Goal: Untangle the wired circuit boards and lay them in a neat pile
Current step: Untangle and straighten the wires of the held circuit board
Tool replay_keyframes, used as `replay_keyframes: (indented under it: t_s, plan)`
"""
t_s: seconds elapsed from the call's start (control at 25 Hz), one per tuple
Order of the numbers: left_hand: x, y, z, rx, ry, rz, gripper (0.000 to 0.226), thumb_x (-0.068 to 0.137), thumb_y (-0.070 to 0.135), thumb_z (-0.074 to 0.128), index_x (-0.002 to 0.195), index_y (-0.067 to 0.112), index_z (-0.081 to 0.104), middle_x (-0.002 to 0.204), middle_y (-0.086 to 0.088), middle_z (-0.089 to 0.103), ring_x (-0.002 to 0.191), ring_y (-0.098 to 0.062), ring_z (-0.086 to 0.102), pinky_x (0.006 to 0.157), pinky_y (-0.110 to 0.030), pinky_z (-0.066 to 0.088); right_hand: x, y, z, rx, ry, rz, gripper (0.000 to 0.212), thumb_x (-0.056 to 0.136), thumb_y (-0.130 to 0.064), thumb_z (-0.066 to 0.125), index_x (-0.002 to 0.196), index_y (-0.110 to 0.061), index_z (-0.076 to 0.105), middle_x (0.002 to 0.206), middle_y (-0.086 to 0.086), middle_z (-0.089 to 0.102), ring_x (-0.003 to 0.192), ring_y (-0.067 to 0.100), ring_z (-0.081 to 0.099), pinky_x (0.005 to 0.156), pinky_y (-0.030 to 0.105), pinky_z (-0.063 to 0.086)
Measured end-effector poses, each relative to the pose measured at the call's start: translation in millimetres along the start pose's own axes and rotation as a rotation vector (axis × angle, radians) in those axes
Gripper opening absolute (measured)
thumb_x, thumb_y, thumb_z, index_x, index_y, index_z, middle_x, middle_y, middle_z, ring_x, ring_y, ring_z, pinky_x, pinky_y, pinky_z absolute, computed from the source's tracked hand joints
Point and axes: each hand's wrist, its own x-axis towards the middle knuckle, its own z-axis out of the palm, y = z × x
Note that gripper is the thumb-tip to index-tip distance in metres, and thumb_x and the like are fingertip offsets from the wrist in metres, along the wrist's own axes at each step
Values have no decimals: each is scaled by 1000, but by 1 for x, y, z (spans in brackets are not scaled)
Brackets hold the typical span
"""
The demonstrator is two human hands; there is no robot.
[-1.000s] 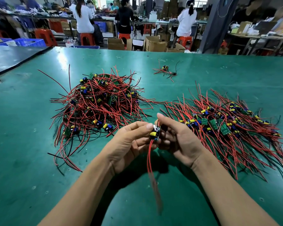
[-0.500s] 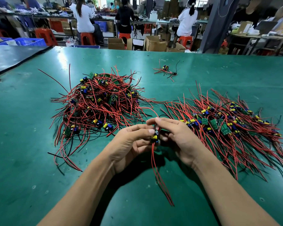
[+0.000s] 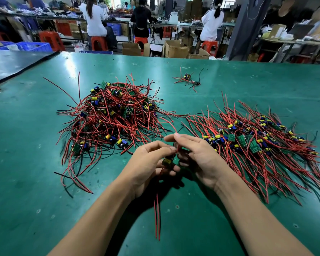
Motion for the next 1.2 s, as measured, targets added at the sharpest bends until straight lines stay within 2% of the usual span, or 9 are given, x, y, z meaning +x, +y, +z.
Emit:
replay_keyframes:
  t_s: [0.12, 0.4, 0.52, 0.6, 0.68, 0.76, 0.88, 1.08, 1.2]
  plan:
    - [-1, 2, -2, 0, -7, -11, 20, 86, 2, 65, 69, 12, 67, 74, -16, 65, 51, -26, 61, 43, -24, 49, -3, -2, -1, 116, -64, 8, 23, 87, -35, 70, 93, -14, 76, 71, 9, 66, 54, 22, 63, 46, 30, 54]
    - [-2, 1, 0, 22, -53, -37, 11, 87, 5, 65, 84, 5, 75, 74, -18, 67, 50, -24, 62, 45, -24, 51, 3, 8, 7, 48, -2, -27, 30, 93, -41, 66, 84, -14, 76, 62, 7, 61, 43, 19, 53, 41, 28, 48]
    - [-1, -2, 1, 24, -25, -11, 13, 89, 5, 63, 81, 4, 73, 70, -17, 65, 48, -23, 61, 45, -24, 52, 3, 8, 5, 34, 10, -2, 29, 97, -39, 63, 89, -15, 77, 64, 9, 62, 44, 20, 53, 43, 27, 48]
    - [0, -2, 1, 50, 23, 27, 15, 89, 5, 64, 77, 5, 73, 68, -14, 65, 47, -22, 60, 45, -24, 52, 6, 9, 4, 70, 53, -34, 25, 100, -30, 59, 89, -16, 77, 53, 1, 51, 41, 11, 46, 42, 20, 41]
    - [1, -2, 1, 84, 54, 46, 17, 88, 5, 65, 73, 6, 73, 65, -10, 64, 46, -21, 60, 44, -24, 51, 11, 10, 1, 113, 155, -105, 23, 99, -21, 60, 84, -16, 77, 49, -6, 34, 40, 5, 30, 39, 16, 28]
    - [0, -3, 2, 109, 53, 41, 16, 87, 4, 65, 73, 5, 72, 63, -9, 63, 46, -21, 60, 45, -24, 51, 14, 12, -2, 92, 235, -172, 21, 97, -14, 63, 81, -17, 76, 49, -7, 33, 41, 5, 26, 39, 17, 23]
    - [0, -2, 2, 126, 48, 26, 14, 88, 4, 65, 76, 3, 73, 62, -8, 64, 46, -21, 60, 44, -23, 51, 12, 15, -3, -118, 262, -244, 13, 97, -18, 65, 92, -21, 77, 49, -7, 39, 44, 7, 31, 43, 20, 27]
    - [1, -5, 4, 138, 79, 31, 20, 92, 15, 64, 77, 9, 76, 56, -7, 57, 45, -20, 58, 45, -23, 48, 8, 17, -5, -191, 216, -310, 9, 95, -22, 68, 97, -17, 76, 57, -14, 56, 49, 2, 46, 49, 17, 40]
    - [1, -7, 4, 118, 62, 41, 19, 93, 13, 62, 79, 8, 74, 62, -10, 63, 44, -19, 57, 43, -22, 48, 5, 14, -4, -45, 22, -109, 28, 86, -34, 77, 100, -11, 75, 77, 8, 70, 55, 19, 61, 54, 28, 53]
